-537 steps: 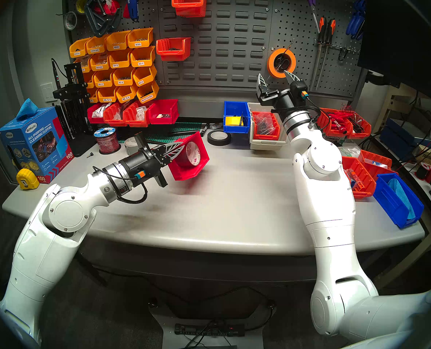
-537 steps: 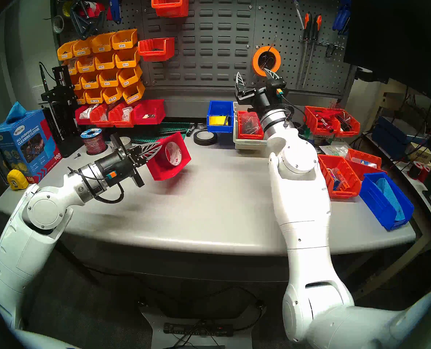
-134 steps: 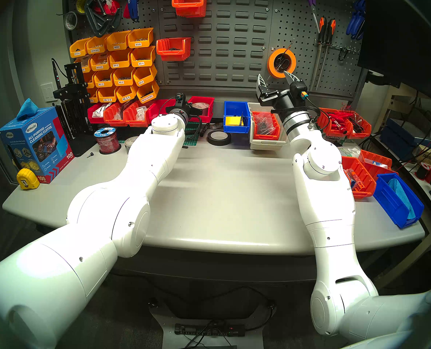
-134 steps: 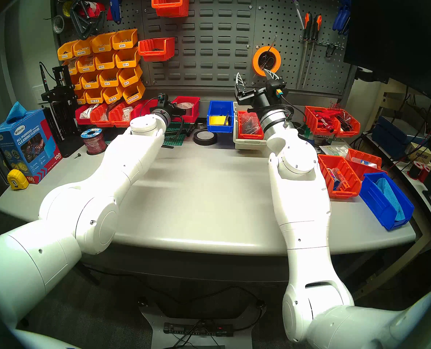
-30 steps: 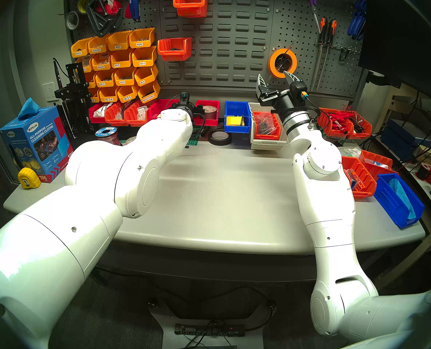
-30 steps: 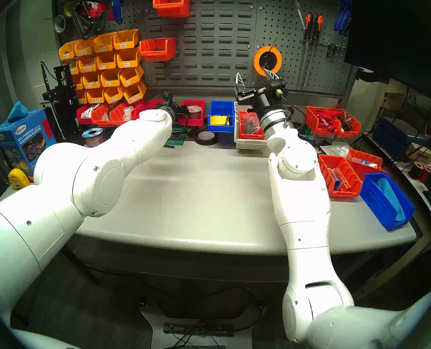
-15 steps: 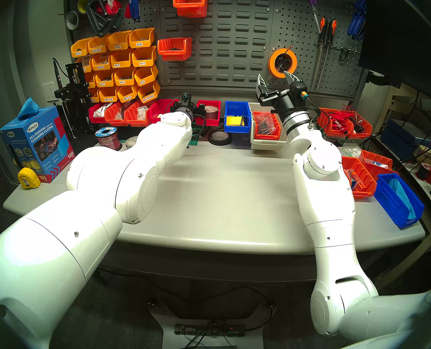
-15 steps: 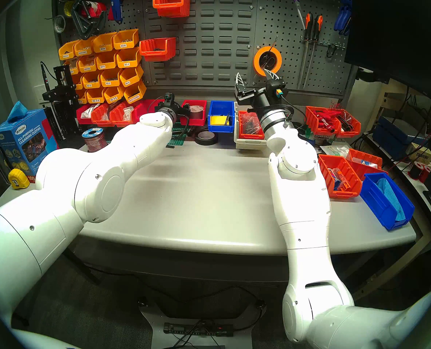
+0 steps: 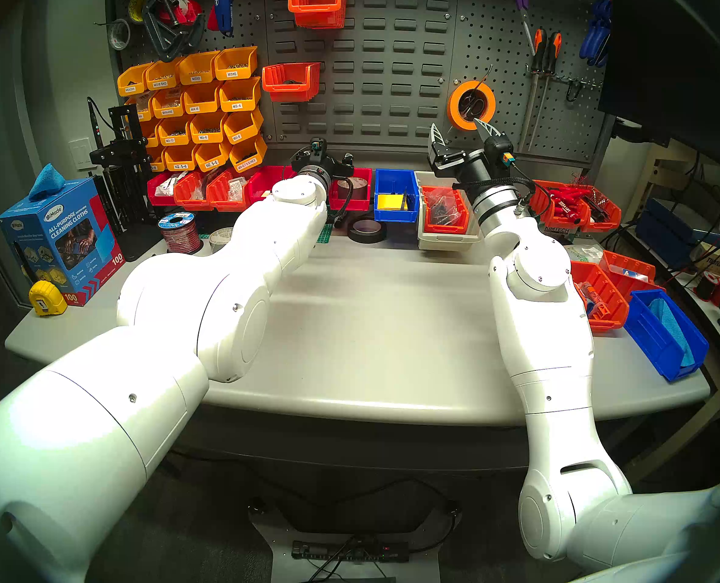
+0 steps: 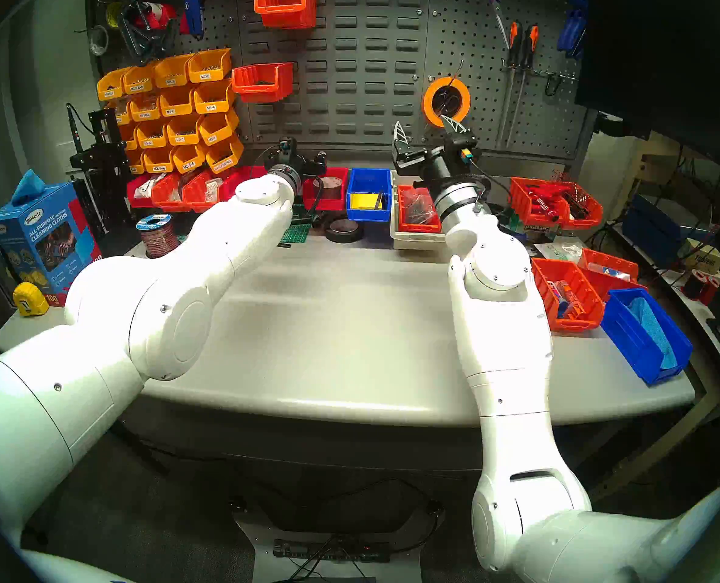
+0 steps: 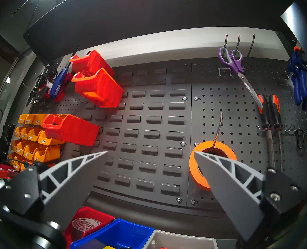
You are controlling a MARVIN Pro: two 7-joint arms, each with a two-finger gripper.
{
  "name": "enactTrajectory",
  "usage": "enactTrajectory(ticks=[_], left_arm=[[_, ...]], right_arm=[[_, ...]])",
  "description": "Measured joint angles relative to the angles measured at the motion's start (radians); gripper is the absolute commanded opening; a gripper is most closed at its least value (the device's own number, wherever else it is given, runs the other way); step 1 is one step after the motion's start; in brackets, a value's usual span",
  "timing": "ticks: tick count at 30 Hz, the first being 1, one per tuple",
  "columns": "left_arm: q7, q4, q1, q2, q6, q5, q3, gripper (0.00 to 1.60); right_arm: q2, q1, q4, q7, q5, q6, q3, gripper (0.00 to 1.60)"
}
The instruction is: Hang all the unorganized tool boxes onto the wall
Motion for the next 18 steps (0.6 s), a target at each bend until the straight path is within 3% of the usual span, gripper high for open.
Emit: enactTrajectory(ticks=[10, 18], left_arm=[[0.011, -0.137, 0.085, 0.033, 0.046, -0.017, -0.024, 1.6], [0.004, -0.243, 0.154, 0.062, 0.043, -0.018, -0.026, 1.6]], right_arm=[[0.0, 0.0, 0.0, 0.0, 0.0, 0.0, 0.0, 1.6], [0.0, 0.0, 0.001, 0.0, 0.0, 0.0, 0.0, 1.6]])
